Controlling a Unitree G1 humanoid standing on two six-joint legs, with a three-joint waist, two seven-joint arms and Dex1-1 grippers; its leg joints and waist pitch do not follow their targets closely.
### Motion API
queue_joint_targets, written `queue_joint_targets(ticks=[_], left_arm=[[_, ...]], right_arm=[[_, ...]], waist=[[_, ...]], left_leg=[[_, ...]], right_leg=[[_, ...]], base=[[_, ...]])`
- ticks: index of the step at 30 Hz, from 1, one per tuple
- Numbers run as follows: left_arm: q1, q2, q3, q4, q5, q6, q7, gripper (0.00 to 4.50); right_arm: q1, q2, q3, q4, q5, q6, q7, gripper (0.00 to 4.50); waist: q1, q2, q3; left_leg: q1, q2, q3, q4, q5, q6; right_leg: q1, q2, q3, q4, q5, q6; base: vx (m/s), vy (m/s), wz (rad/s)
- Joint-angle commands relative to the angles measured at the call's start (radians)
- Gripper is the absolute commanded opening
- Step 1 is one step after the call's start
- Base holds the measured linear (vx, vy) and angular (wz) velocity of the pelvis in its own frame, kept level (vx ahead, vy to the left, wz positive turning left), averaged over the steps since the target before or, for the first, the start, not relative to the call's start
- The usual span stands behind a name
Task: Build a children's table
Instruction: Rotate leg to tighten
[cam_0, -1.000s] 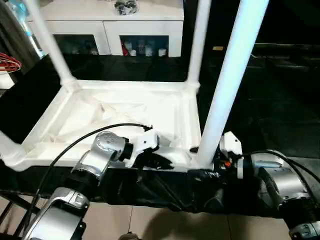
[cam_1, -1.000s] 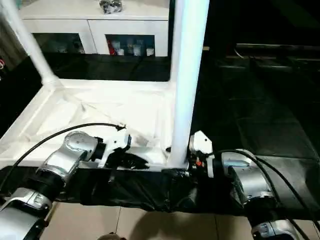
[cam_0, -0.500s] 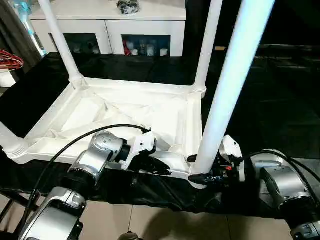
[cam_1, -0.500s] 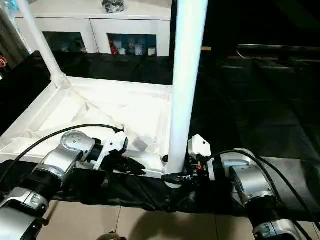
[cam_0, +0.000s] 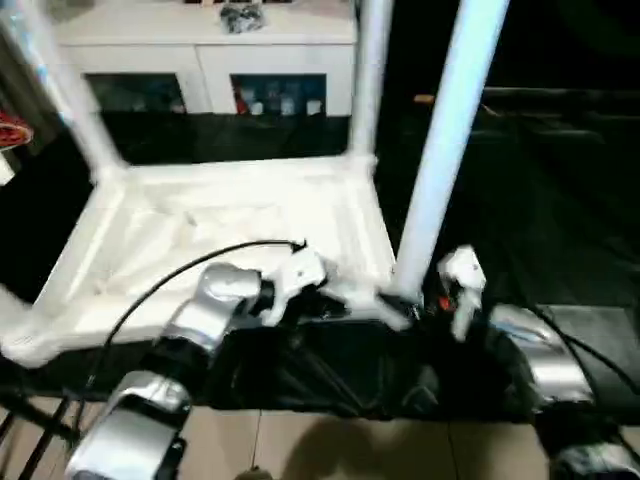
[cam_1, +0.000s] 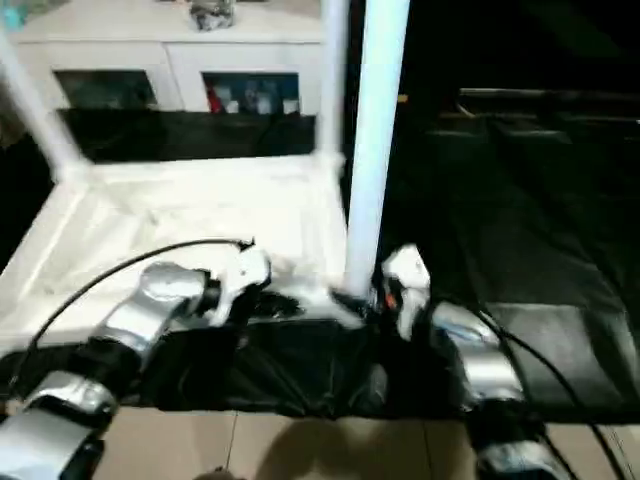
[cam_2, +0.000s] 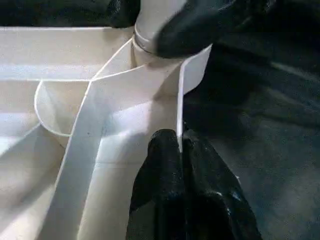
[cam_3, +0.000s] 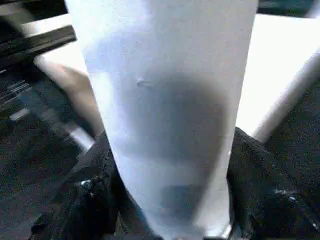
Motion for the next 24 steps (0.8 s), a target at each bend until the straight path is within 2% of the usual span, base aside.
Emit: queue_joint_targets(ticks=[1, 2, 3, 5, 8, 9, 12, 13, 16, 19, 22, 24], left_arm=[[-0.053, -0.104, 0.019, -0.011, -0.023, -0.004, 0.162, 0.0], [-0.054, -0.108, 0.018, -0.01, -0.02, -0.005, 0.171, 0.0], [-0.058, -0.129, 0.021, -0.004, -0.011, 0.003, 0.218, 0.0], [-0.059, -0.143, 0.023, -0.001, -0.001, 0.006, 0.251, 0.0], [-0.059, -0.18, 0.024, 0.009, 0.021, 0.008, 0.332, 0.0], [-0.057, -0.187, 0.022, 0.008, 0.025, 0.005, 0.341, 0.0], [-0.048, -0.191, 0.014, 0.005, 0.029, 0.001, 0.337, 0.0], [-0.045, -0.19, 0.014, 0.005, 0.027, -0.003, 0.332, 0.0], [-0.032, -0.163, 0.009, -0.004, 0.016, -0.02, 0.275, 0.0], [-0.014, -0.133, 0.0, -0.023, 0.005, -0.038, 0.207, 0.0], [0.0, -0.115, -0.004, -0.04, -0.009, -0.047, 0.158, 0.0], [0.022, -0.075, -0.018, -0.065, -0.022, -0.054, 0.076, 0.0]], right_arm=[[-0.023, 0.109, 0.07, 0.066, -0.061, 0.026, -0.131, 2.51], [-0.027, 0.115, 0.067, 0.072, -0.062, 0.027, -0.147, 2.51], [-0.048, 0.143, 0.052, 0.105, -0.073, 0.037, -0.239, 2.51], [-0.066, 0.164, 0.04, 0.134, -0.086, 0.042, -0.312, 2.51], [-0.113, 0.217, 0.002, 0.209, -0.101, 0.04, -0.464, 2.51], [-0.125, 0.226, -0.004, 0.227, -0.105, 0.029, -0.496, 2.51], [-0.142, 0.227, 0.007, 0.254, -0.143, -0.035, -0.539, 2.51], [-0.144, 0.228, 0.004, 0.258, -0.136, -0.046, -0.531, 3.07], [-0.129, 0.226, -0.015, 0.227, -0.08, -0.052, -0.416, 3.21], [-0.11, 0.193, 0.001, 0.195, -0.084, -0.063, -0.354, 3.57], [-0.102, 0.165, 0.009, 0.184, -0.088, -0.073, -0.319, 3.62], [-0.079, 0.111, 0.032, 0.151, -0.075, -0.097, -0.202, 3.62]], waist=[[-0.003, -0.015, -0.053], [-0.007, -0.017, -0.055], [-0.006, -0.016, -0.057], [-0.006, -0.01, -0.059], [-0.012, -0.01, -0.058], [-0.012, -0.007, -0.058], [-0.013, -0.008, -0.059], [-0.013, -0.009, -0.059], [-0.012, -0.01, -0.059], [-0.01, -0.011, -0.059], [-0.012, -0.011, -0.059], [-0.009, -0.008, -0.058]], left_leg=[[-0.007, 0.027, -0.009, -0.065, -0.204, 0.037], [-0.005, 0.025, -0.009, -0.065, -0.202, 0.035], [-0.005, 0.025, -0.007, -0.061, -0.192, 0.045], [-0.009, 0.024, -0.008, -0.06, -0.167, 0.049], [-0.007, 0.022, -0.007, -0.061, -0.175, 0.049], [-0.006, 0.023, -0.007, -0.062, -0.184, 0.047], [-0.006, 0.024, -0.007, -0.062, -0.195, 0.05], [-0.006, 0.024, -0.006, -0.062, -0.197, 0.052], [-0.008, 0.023, -0.005, -0.061, -0.195, 0.069], [-0.01, 0.024, -0.006, -0.06, -0.182, 0.085], [-0.01, 0.026, -0.005, -0.059, -0.175, 0.09], [-0.008, 0.028, -0.003, -0.059, -0.187, 0.091]], right_leg=[[0.052, -0.064, 0.045, -0.083, -0.345, -0.141], [0.054, -0.064, 0.044, -0.084, -0.342, -0.14], [0.054, -0.064, 0.046, -0.083, -0.321, -0.144], [0.055, -0.063, 0.046, -0.077, -0.276, -0.154], [0.054, -0.062, 0.045, -0.08, -0.282, -0.154], [0.053, -0.062, 0.046, -0.08, -0.289, -0.154], [0.053, -0.062, 0.046, -0.081, -0.278, -0.153], [0.053, -0.062, 0.046, -0.08, -0.276, -0.154], [0.056, -0.063, 0.047, -0.08, -0.266, -0.157], [0.058, -0.064, 0.046, -0.077, -0.246, -0.162], [0.057, -0.063, 0.046, -0.075, -0.233, -0.171], [0.055, -0.062, 0.046, -0.077, -0.254, -0.174]], base=[[0.0, 0.0, 0.0], [0.0, 0.0, 0.0], [0.0, 0.0, 0.0], [0.0, 0.0, 0.0], [0.0, 0.0, 0.0], [0.0, 0.0, 0.0], [0.0, 0.0, 0.0], [0.0, 0.0, 0.0], [0.0, 0.0, 0.0], [0.0, 0.0, 0.0], [0.0, 0.0, 0.0], [0.0, 0.0, 0.0]])
